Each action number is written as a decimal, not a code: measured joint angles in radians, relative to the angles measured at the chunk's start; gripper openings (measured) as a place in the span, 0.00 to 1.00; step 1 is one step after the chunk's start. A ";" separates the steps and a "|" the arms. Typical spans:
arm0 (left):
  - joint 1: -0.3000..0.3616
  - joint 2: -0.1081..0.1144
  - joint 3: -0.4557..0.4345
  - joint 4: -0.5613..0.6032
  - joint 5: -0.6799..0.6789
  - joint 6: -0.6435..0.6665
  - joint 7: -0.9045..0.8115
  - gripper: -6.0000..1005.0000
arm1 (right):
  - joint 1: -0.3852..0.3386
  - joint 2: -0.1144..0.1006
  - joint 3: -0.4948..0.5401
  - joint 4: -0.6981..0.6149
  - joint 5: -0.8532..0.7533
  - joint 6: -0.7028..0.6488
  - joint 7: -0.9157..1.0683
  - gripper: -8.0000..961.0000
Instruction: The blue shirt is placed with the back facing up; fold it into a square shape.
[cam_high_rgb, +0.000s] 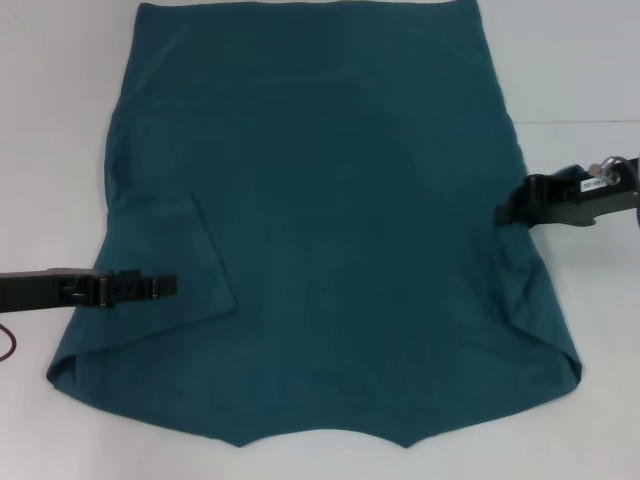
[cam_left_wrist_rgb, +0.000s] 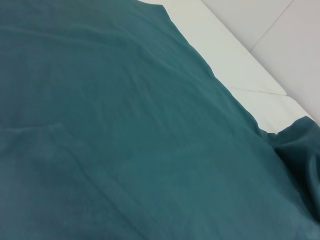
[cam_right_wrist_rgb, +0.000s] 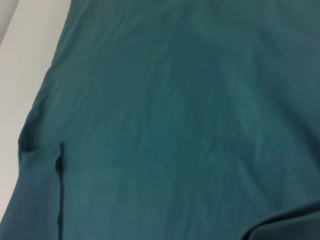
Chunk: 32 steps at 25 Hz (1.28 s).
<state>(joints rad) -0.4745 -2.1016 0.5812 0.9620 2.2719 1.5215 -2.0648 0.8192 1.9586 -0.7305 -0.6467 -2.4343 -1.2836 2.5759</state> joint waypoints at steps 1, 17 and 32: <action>0.000 0.000 0.000 0.000 0.000 0.000 0.000 0.72 | 0.002 0.003 -0.004 0.000 0.000 -0.001 -0.002 0.02; 0.001 0.002 0.000 -0.004 -0.001 -0.012 -0.004 0.72 | 0.008 0.006 -0.030 0.028 0.050 -0.028 -0.056 0.03; -0.002 0.033 -0.075 0.004 0.004 0.063 -0.266 0.72 | -0.047 -0.059 0.017 0.040 0.136 -0.161 -0.103 0.52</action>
<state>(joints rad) -0.4767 -2.0689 0.5060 0.9658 2.2763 1.5846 -2.3304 0.7725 1.9000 -0.7133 -0.6067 -2.2987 -1.4449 2.4726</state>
